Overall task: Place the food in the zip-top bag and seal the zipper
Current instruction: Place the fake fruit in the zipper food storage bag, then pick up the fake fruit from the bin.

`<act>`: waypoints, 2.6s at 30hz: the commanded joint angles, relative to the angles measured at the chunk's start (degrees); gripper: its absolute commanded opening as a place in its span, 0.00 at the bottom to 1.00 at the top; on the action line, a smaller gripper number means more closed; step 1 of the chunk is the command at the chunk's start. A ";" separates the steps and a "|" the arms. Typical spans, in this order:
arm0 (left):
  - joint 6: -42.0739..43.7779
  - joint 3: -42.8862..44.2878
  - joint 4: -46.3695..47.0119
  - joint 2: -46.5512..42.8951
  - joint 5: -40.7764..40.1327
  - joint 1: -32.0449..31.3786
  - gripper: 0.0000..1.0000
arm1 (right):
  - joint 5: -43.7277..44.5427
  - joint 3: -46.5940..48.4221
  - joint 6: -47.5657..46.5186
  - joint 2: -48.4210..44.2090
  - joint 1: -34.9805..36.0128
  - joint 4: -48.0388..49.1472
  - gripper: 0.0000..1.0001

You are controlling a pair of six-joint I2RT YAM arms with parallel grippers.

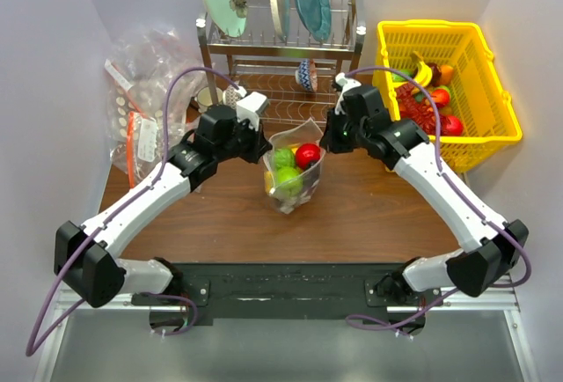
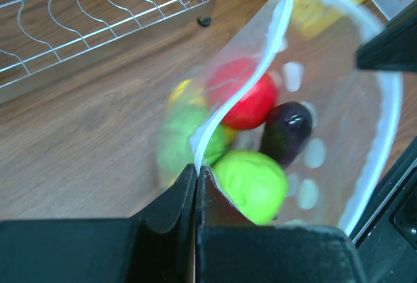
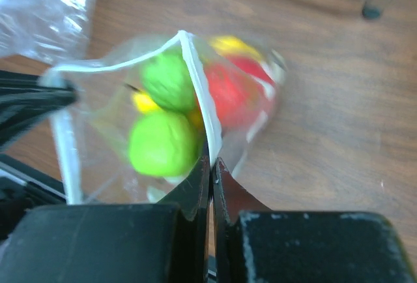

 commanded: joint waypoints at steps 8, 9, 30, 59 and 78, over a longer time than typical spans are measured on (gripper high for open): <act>-0.65 -0.55 3.79 -2.93 1.76 1.88 0.00 | 0.19 4.73 -1.98 -1.07 0.03 -1.14 0.24; -0.65 -0.64 3.79 -2.93 1.76 1.88 0.00 | 0.19 4.73 -1.89 -0.98 0.03 -1.23 0.29; -1.00 -0.46 3.62 -2.58 3.16 2.32 0.00 | 28.66 25.21 -9.53 4.11 -25.27 -16.78 0.34; -1.53 -0.81 3.88 -2.67 3.95 2.49 0.00 | 21.64 11.07 -9.27 29.08 -37.06 -15.74 0.60; -1.53 -1.51 5.46 -1.88 3.16 2.67 0.00 | 21.28 0.25 -8.13 31.72 -39.26 -8.18 0.66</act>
